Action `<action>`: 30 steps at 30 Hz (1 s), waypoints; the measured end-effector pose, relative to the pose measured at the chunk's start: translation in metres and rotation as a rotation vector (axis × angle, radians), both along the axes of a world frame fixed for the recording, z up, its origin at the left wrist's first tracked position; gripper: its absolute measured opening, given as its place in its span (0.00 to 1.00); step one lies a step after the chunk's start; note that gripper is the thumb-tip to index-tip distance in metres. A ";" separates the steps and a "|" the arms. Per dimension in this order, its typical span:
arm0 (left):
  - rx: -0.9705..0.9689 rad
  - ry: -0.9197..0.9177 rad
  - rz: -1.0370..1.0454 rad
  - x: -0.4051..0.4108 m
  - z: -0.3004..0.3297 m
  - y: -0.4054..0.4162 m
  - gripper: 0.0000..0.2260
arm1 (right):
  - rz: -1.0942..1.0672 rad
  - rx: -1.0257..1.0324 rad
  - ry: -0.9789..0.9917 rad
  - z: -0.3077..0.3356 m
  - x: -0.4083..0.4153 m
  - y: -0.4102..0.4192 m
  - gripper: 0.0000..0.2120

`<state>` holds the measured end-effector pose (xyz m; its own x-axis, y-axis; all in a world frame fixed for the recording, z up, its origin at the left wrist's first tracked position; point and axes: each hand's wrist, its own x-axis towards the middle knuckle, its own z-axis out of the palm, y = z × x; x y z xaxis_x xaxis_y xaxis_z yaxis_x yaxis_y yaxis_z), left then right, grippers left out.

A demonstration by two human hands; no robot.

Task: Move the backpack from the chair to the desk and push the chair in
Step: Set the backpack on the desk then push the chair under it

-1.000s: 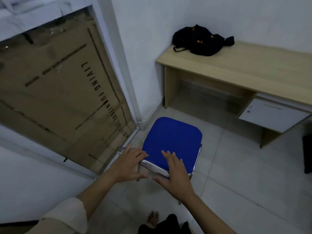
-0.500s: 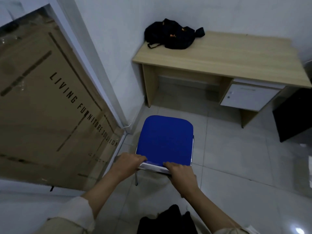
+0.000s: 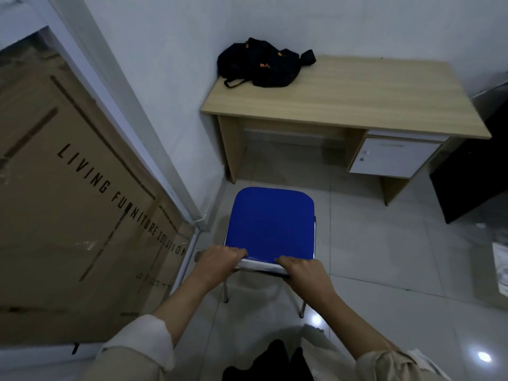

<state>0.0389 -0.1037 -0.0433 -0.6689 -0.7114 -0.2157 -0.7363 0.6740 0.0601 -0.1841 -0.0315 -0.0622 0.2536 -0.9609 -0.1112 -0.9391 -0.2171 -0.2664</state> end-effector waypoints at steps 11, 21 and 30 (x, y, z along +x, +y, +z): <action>-0.015 -0.003 -0.011 -0.042 -0.001 -0.073 0.11 | 0.037 -0.028 0.011 0.003 -0.044 -0.073 0.11; 0.015 0.005 -0.034 -0.077 0.001 -0.173 0.12 | 0.032 -0.097 -0.018 0.001 -0.080 -0.164 0.11; 0.027 0.036 -0.040 -0.104 0.004 -0.241 0.13 | -0.013 -0.281 -0.084 0.000 -0.104 -0.225 0.12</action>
<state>-0.0647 -0.3443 -0.0396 -0.7041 -0.6785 -0.2095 -0.7061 0.7003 0.1050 -0.2880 -0.2564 -0.0623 0.2379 -0.9543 0.1810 -0.9196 -0.2813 -0.2742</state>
